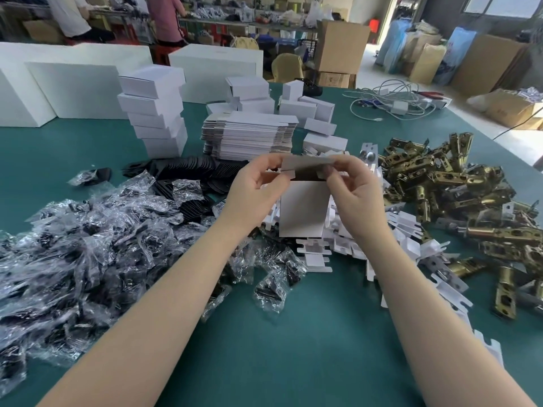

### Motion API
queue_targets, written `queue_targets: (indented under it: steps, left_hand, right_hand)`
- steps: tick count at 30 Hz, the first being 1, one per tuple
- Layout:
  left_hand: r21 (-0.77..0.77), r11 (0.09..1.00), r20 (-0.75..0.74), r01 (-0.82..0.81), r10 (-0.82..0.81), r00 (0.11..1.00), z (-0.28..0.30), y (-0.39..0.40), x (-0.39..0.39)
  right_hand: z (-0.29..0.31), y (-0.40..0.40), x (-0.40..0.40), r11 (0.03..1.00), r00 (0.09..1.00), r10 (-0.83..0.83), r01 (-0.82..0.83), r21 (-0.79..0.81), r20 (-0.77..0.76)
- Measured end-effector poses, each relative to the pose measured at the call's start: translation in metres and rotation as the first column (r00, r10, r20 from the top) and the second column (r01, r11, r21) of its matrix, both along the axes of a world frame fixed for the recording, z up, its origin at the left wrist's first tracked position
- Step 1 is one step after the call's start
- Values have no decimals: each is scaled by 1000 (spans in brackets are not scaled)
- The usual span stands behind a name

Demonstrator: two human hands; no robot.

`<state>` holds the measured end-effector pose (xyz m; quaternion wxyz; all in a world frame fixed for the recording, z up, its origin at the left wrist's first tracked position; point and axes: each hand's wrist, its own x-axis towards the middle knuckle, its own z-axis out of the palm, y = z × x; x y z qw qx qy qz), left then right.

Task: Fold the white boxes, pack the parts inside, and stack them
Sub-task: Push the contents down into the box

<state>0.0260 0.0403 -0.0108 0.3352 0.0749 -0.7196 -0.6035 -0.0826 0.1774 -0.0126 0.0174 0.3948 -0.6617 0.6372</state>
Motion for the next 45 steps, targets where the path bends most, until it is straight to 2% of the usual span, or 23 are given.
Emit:
queue_targets:
  steps: [4,8,13,16,21,31,40,45]
  left_hand:
    - [-142,989,26,37,-33,999,-5,-8,8]
    - [-241,968,41,71,-63,997,-5,-13,12]
    - [-205,977,26,60,-55,998,-3,-11,11]
    - [-132,989,37,68,-63,997,-1,-13,10]
    - [-147,987,63,70,-61,996,-1,-14,9]
    - [-72,997,-11,-5,4,1000,1,-7,5]
    - [-73,996,-5,43,-43,999,1,-11,9]
    - [-52,997,-24,53,-55,998,-2,-12,8]
  right_hand:
    - [-5,5,4,999,986,-36,38,10,-165]
    - [-9,9,5,999,986,-34,35,1,-165]
    - [-8,7,4,999,984,-46,49,17,-174]
    - [-7,7,4,998,980,-41,48,32,-194]
    - [-6,9,0,994,956,-17,47,99,-291]
    - [3,4,6,999,985,-41,43,5,-165]
    - [11,12,3,995,975,91,-81,56,-203]
    - [9,13,-3,994,978,99,-91,52,-182]
